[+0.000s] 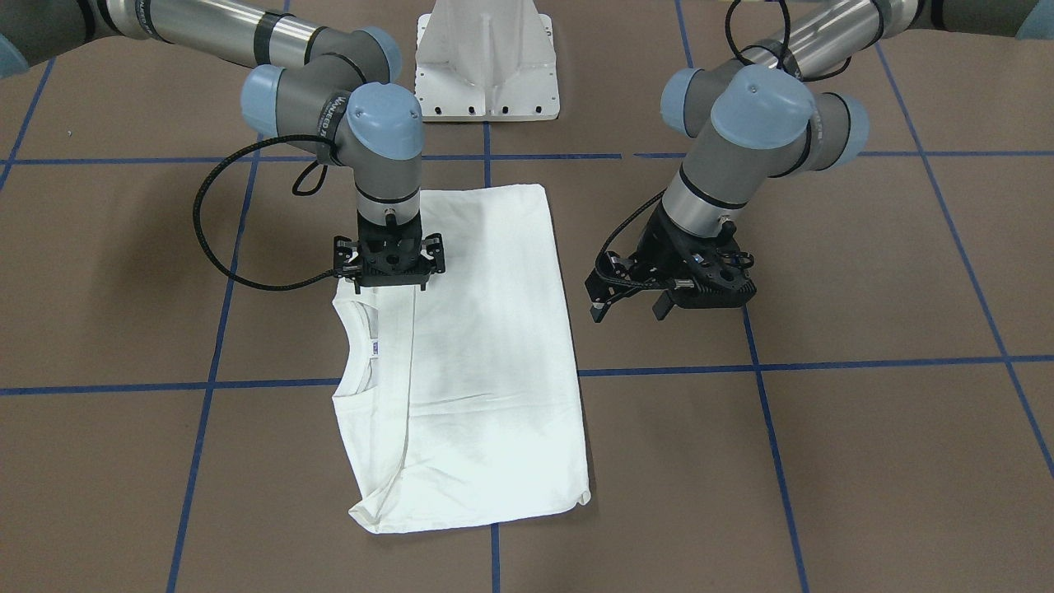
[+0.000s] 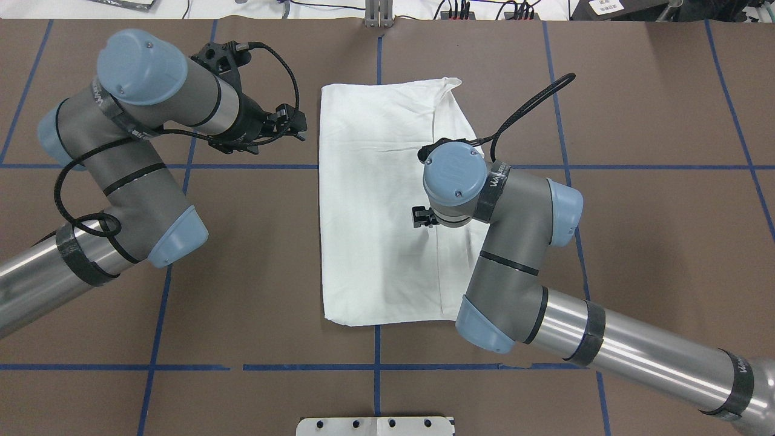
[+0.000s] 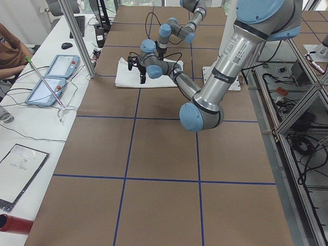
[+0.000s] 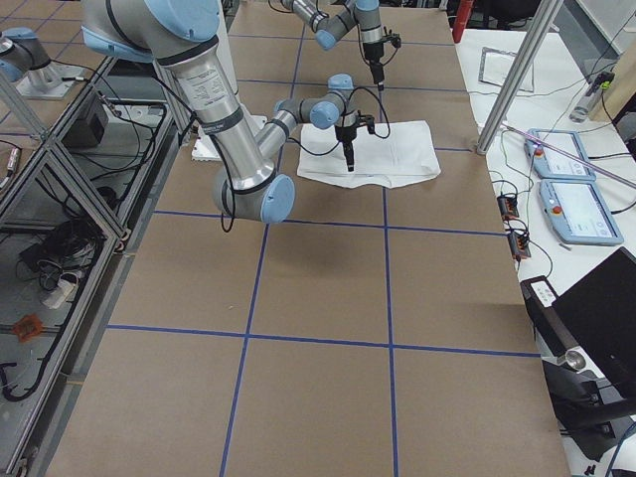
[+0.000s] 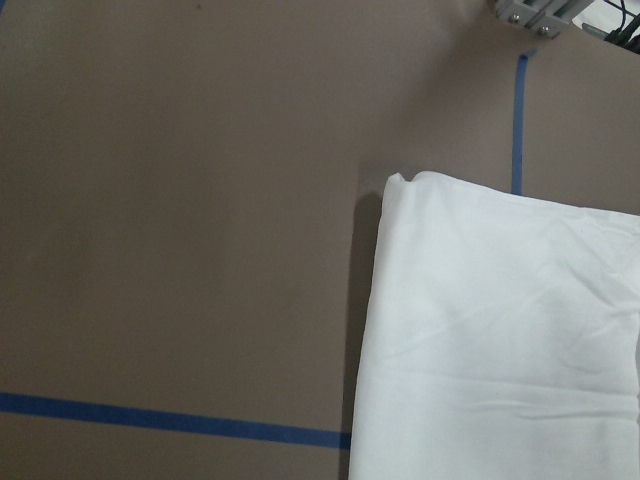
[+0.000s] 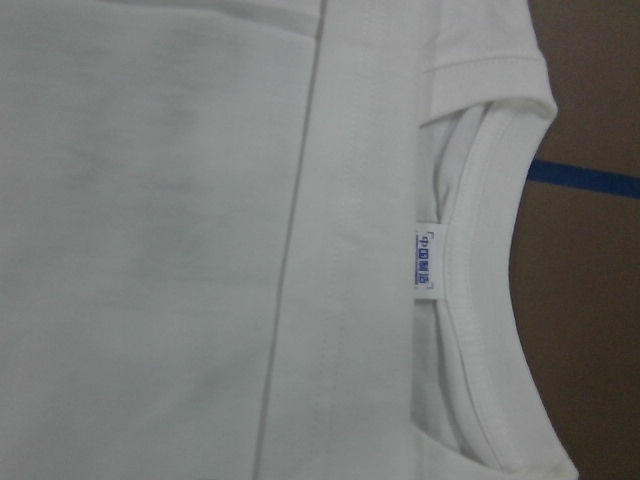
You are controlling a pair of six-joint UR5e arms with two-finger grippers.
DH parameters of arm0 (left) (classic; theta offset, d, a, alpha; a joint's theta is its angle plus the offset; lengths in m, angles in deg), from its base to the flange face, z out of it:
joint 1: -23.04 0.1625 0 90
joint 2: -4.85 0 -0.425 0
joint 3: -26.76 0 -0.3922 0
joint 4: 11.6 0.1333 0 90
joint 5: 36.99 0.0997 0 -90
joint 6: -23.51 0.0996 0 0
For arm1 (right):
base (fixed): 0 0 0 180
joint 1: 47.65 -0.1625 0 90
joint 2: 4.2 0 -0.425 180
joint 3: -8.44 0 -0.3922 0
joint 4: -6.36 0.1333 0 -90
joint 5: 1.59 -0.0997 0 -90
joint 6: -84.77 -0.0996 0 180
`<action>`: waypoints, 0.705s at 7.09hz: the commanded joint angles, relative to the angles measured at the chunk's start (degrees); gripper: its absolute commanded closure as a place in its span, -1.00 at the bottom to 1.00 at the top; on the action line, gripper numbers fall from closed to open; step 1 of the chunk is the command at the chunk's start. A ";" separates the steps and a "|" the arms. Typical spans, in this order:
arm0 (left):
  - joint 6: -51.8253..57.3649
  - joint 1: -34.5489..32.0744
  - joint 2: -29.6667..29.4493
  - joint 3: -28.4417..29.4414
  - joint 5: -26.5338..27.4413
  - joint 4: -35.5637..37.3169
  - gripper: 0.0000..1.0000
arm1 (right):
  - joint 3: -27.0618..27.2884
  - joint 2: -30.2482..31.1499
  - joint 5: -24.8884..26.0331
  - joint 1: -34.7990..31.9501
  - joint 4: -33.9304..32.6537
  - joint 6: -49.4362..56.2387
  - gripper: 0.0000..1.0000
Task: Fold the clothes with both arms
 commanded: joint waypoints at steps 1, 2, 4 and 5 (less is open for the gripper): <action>0.05 0.22 0.21 0.14 -0.14 -0.25 -1.00 | -2.83 -0.98 0.59 0.21 0.10 1.18 -1.00; -0.03 0.30 0.12 0.23 -0.14 -0.42 -1.00 | -2.84 -0.98 0.59 0.21 0.01 1.27 -1.00; -0.21 1.18 -0.23 0.49 0.03 -0.42 -1.00 | -2.84 -0.72 0.59 0.12 -0.08 2.15 -1.00; -0.30 1.44 -0.41 0.58 0.03 -0.42 -1.00 | -2.84 -0.37 0.50 -0.14 -0.17 2.76 -1.00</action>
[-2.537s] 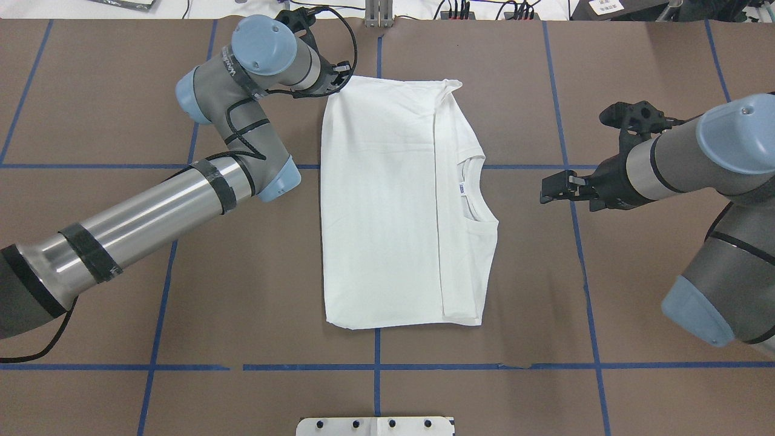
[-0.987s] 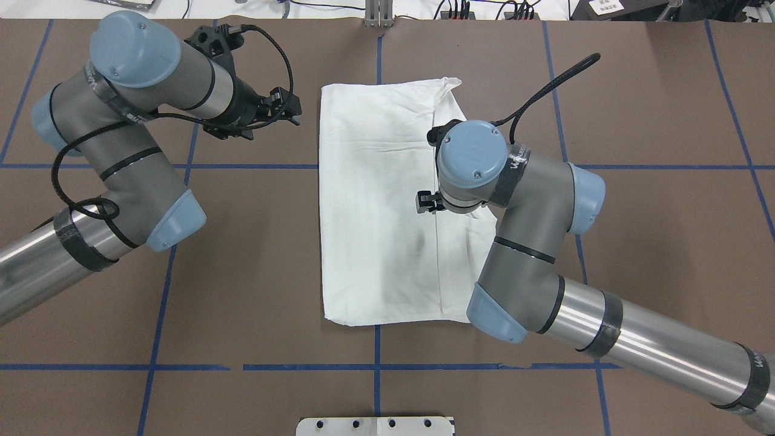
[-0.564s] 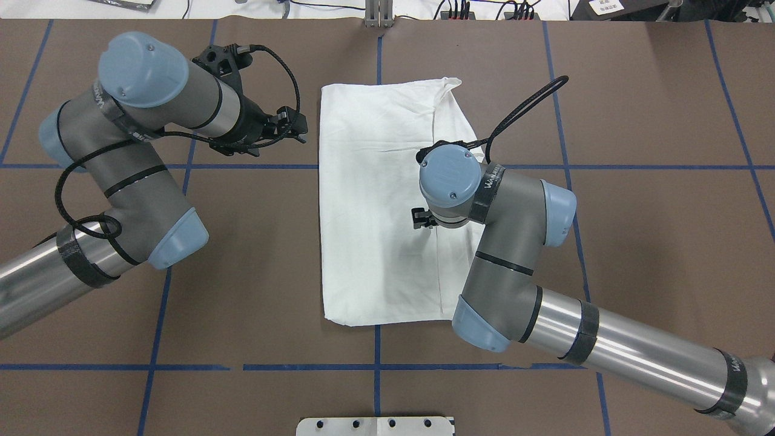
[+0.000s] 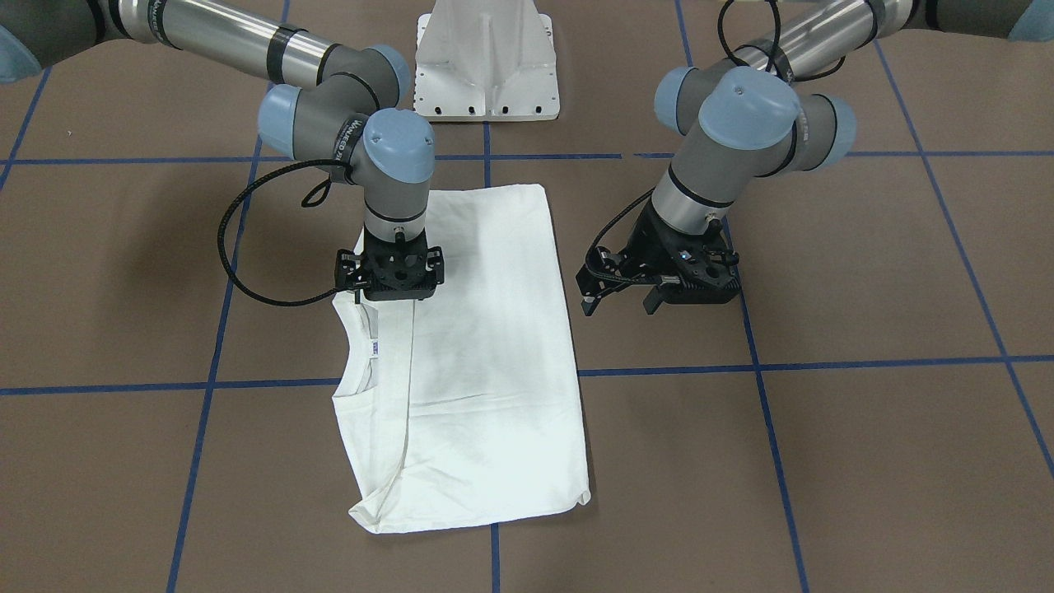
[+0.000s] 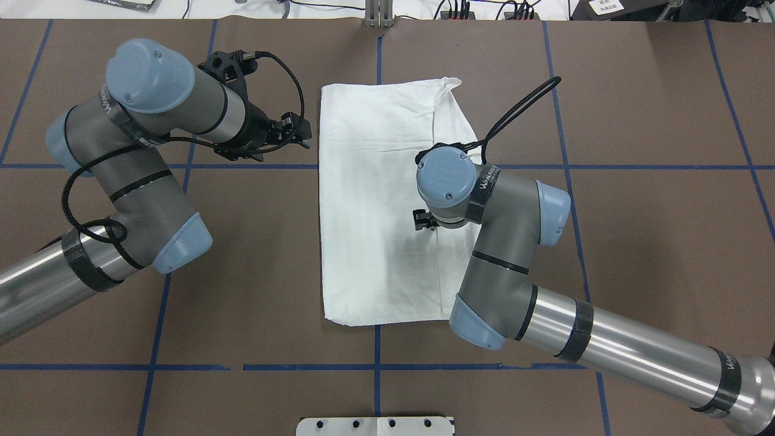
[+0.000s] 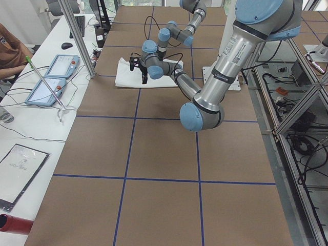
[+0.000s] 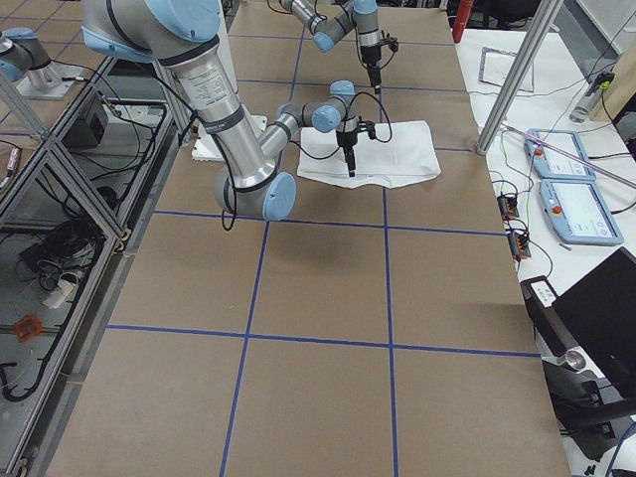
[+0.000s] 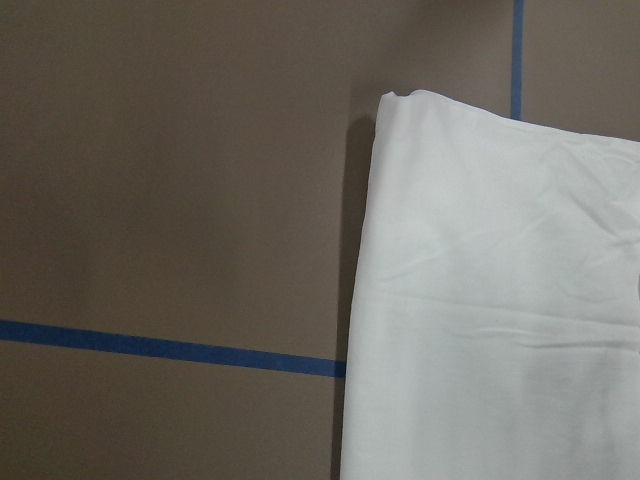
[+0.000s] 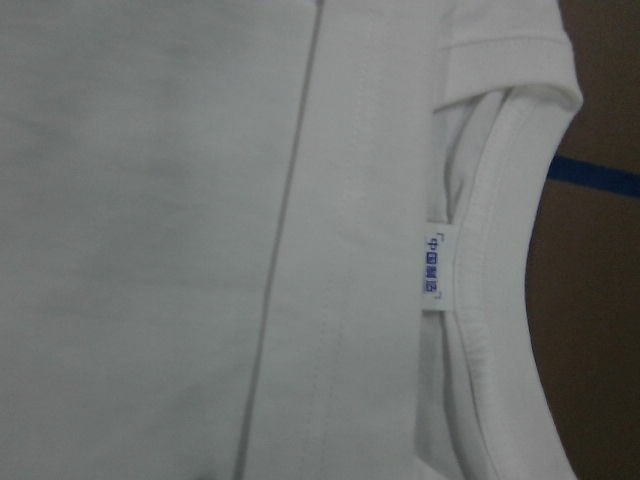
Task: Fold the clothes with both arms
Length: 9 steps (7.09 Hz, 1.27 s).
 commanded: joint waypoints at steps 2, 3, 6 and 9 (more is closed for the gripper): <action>-0.20 0.72 -0.30 0.12 0.13 -0.01 -1.00 | 0.23 1.12 -0.24 -1.01 -0.17 0.90 -1.00; -0.20 0.81 -0.39 0.12 0.13 -0.01 -1.00 | 0.41 1.48 -0.42 -1.45 -0.34 0.90 -1.00; -0.46 1.16 -0.65 0.12 0.22 -0.01 -1.00 | 1.29 3.41 -0.68 -2.94 -0.34 3.35 -1.00; -1.86 2.21 -1.79 0.21 0.30 0.08 -1.00 | 1.20 4.38 -0.77 -4.96 -0.34 7.03 -1.00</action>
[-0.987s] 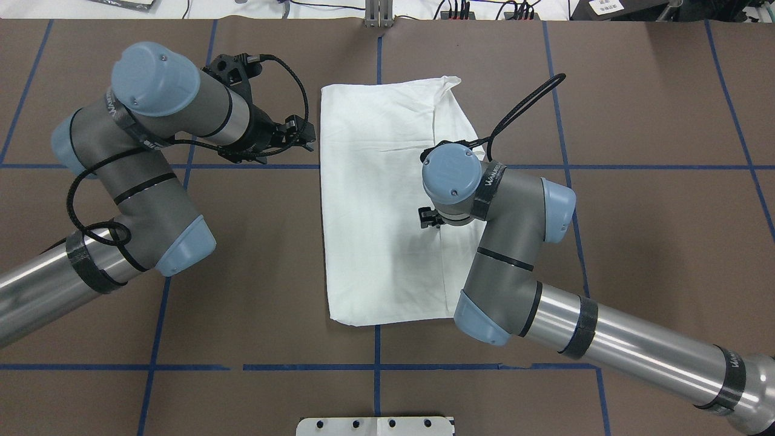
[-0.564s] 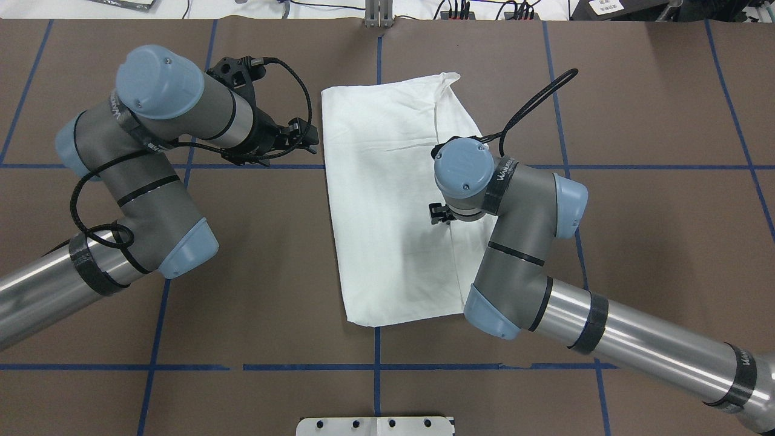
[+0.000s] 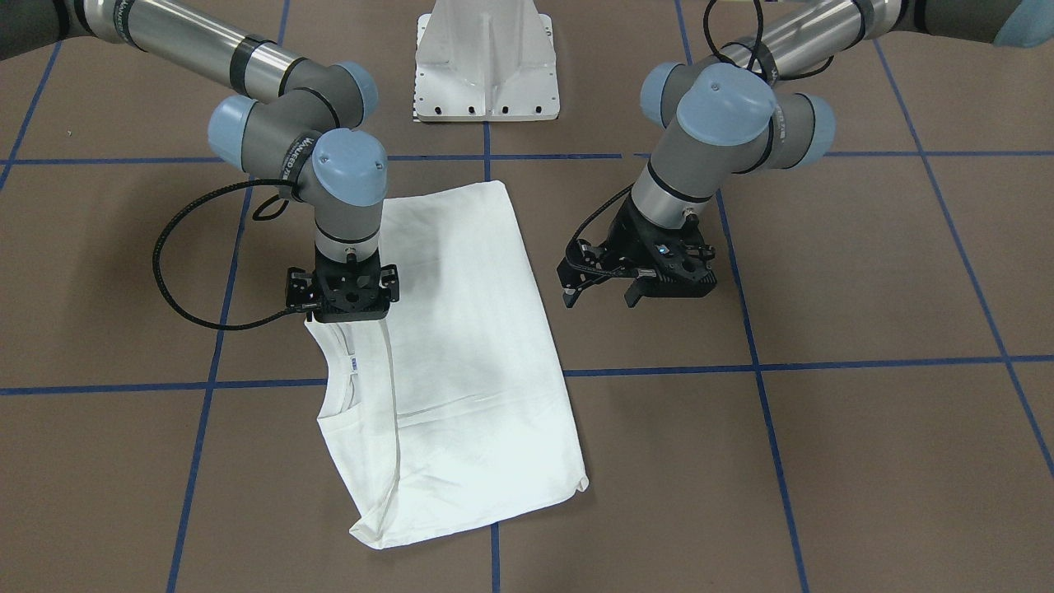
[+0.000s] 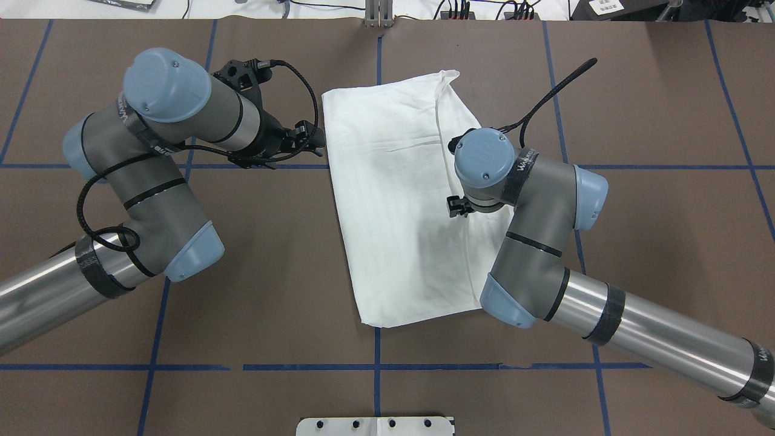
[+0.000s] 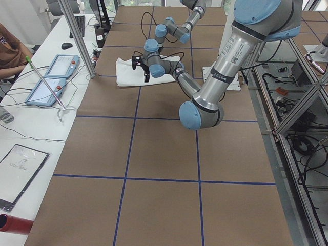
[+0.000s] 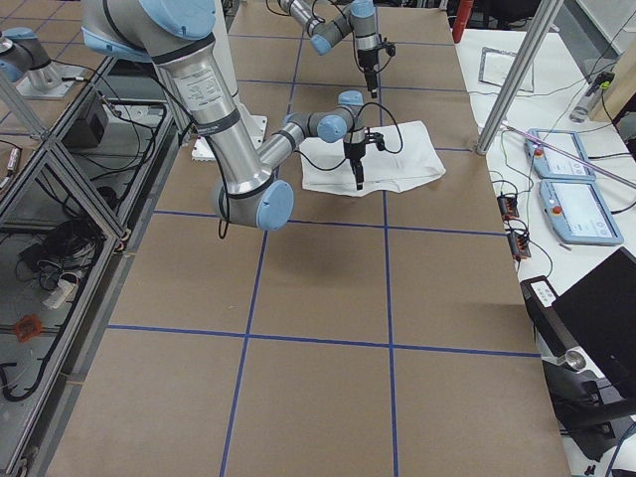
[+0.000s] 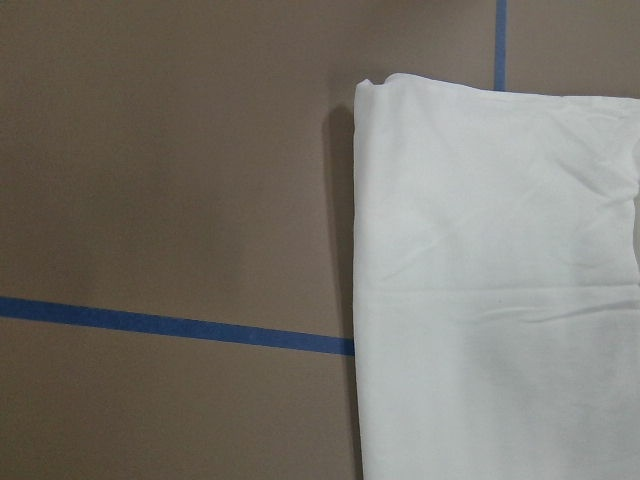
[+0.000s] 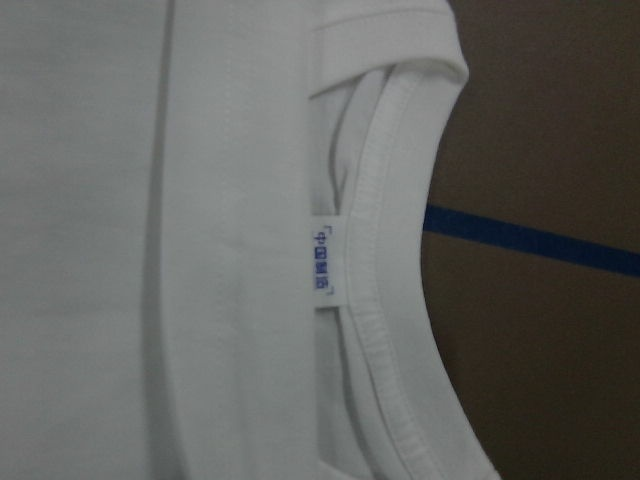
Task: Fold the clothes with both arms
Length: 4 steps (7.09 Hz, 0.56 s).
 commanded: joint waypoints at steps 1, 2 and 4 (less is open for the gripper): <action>-1.46 1.07 -0.71 0.02 0.07 -0.02 -1.00 | -0.06 1.22 0.07 -1.30 0.09 2.61 -1.00; -1.81 1.08 -1.24 0.02 0.07 -0.02 -1.00 | -0.15 1.57 -0.02 -2.17 0.09 4.36 -1.00; -2.34 1.60 -1.77 0.11 0.07 0.07 -1.00 | -0.06 5.94 0.24 -5.42 0.79 11.11 -1.00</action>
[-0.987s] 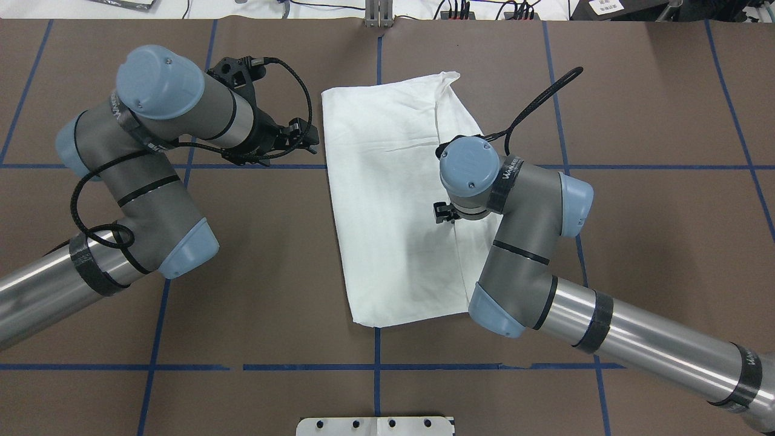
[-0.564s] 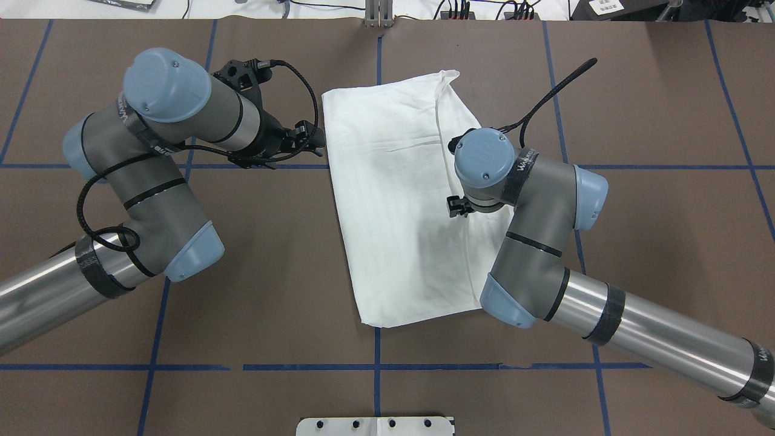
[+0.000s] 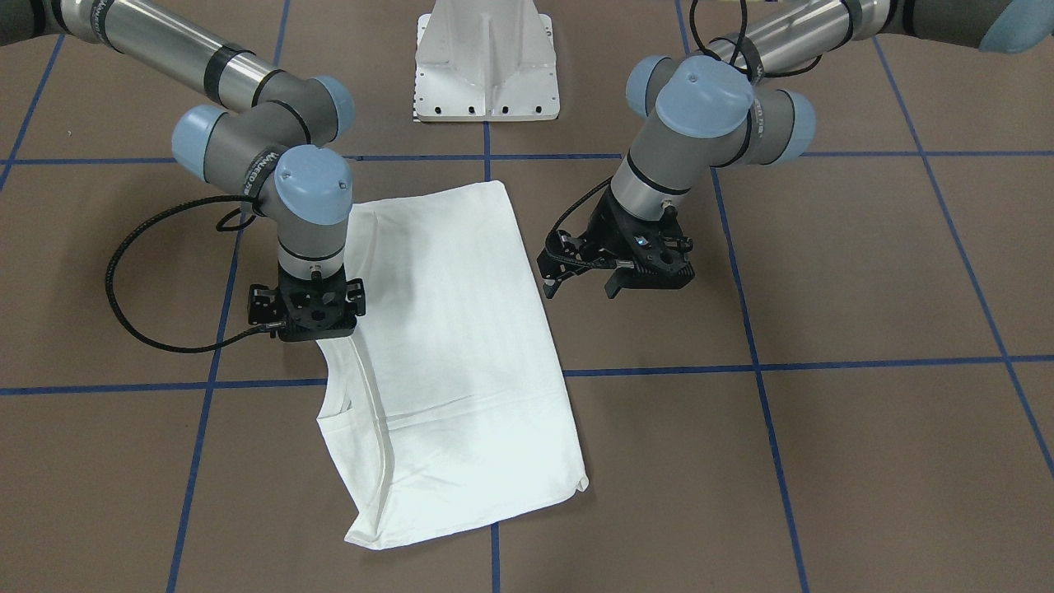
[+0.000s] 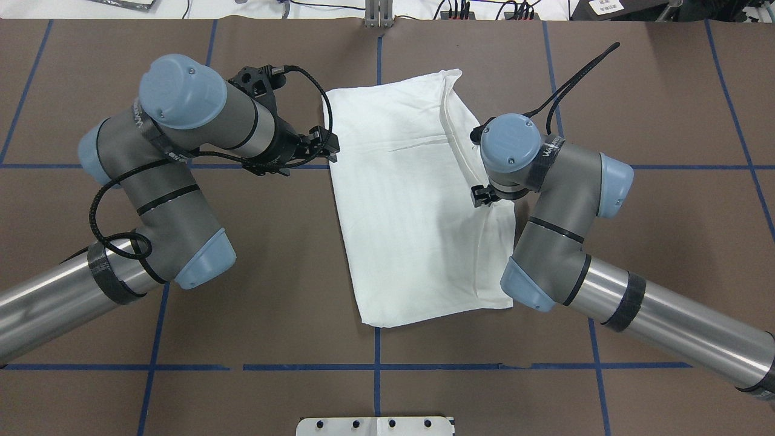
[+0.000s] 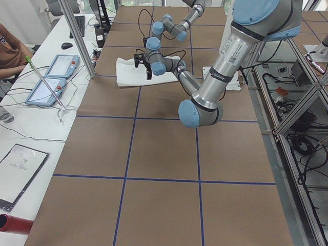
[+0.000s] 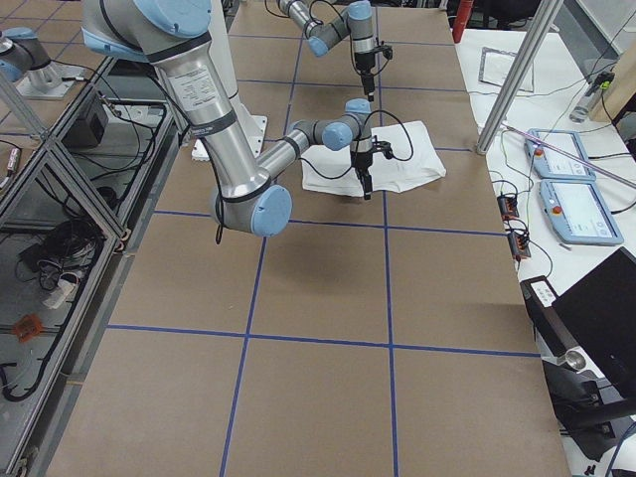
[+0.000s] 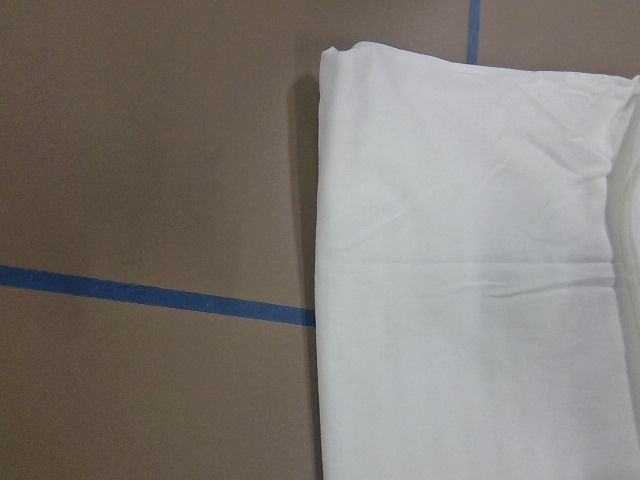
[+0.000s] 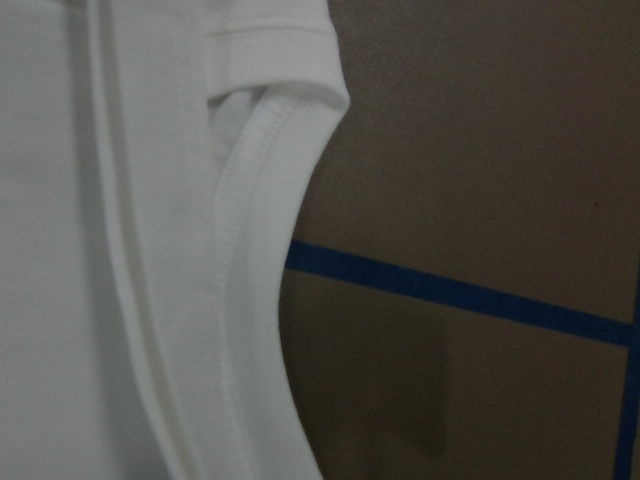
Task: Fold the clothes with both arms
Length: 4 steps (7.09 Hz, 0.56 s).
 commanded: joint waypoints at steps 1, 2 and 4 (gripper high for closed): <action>-1.14 0.20 -0.44 -0.03 0.00 0.03 -1.00 | 0.45 3.77 0.03 -4.11 0.45 7.70 -1.00; -1.15 0.20 -0.44 -0.03 0.00 0.12 -1.00 | 1.15 3.61 -0.06 -5.17 0.36 9.39 -1.00; -1.06 0.11 -0.35 -0.03 0.00 0.20 -1.00 | 3.43 3.17 -3.91 -6.14 0.36 9.40 -1.00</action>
